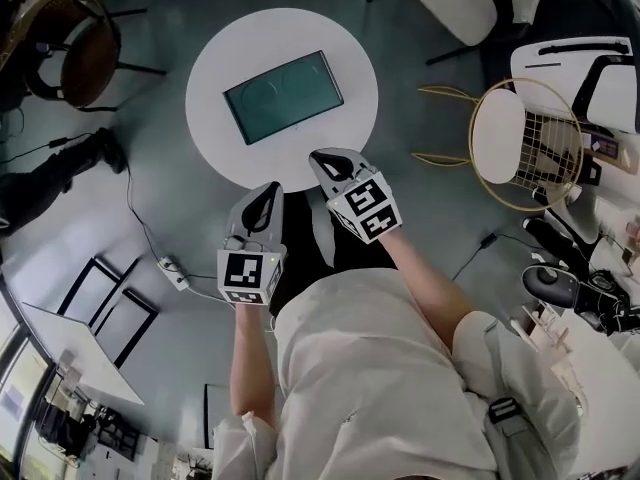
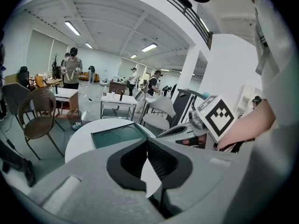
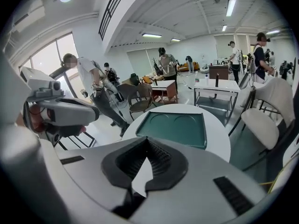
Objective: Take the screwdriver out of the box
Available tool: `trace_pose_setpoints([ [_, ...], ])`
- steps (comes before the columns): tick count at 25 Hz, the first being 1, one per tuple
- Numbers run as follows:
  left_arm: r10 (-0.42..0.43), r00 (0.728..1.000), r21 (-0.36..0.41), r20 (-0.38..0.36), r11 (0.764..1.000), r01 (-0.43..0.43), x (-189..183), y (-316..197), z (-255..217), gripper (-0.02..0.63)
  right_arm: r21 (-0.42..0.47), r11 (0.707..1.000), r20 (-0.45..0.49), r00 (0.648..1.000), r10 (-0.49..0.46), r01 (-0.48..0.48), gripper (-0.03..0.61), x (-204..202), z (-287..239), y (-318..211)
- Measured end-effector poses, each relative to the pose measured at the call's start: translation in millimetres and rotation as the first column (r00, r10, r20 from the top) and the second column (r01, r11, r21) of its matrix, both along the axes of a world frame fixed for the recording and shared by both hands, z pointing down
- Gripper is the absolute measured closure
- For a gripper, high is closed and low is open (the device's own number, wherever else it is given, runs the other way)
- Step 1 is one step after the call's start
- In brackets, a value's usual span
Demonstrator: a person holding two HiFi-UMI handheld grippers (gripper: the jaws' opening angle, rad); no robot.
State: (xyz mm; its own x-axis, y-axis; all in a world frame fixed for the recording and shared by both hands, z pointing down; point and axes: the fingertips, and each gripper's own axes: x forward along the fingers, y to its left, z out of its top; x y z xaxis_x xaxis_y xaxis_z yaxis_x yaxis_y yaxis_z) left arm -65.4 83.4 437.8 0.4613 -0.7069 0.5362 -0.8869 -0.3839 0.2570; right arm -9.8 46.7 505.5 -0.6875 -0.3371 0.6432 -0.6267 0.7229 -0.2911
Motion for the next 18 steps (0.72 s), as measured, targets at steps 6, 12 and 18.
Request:
trace_pose_setpoints([
  [6, -0.093, 0.995, -0.022, 0.037, 0.995, 0.094, -1, -26, 30, 0.602, -0.035, 0.999, -0.014, 0.999, -0.031, 0.03, 0.572, -1, 44, -17],
  [12, -0.099, 0.993, -0.08, 0.066, 0.991, 0.104, -17, -44, 64, 0.601, -0.054, 0.998, -0.041, 0.999, -0.029, 0.026, 0.54, -12, 73, -23],
  [18, -0.026, 0.994, -0.128, 0.103, 0.991, 0.039, -25, -66, 90, 0.601, -0.066, 0.998, -0.076, 0.997, 0.015, -0.02, 0.523, -15, 96, -31],
])
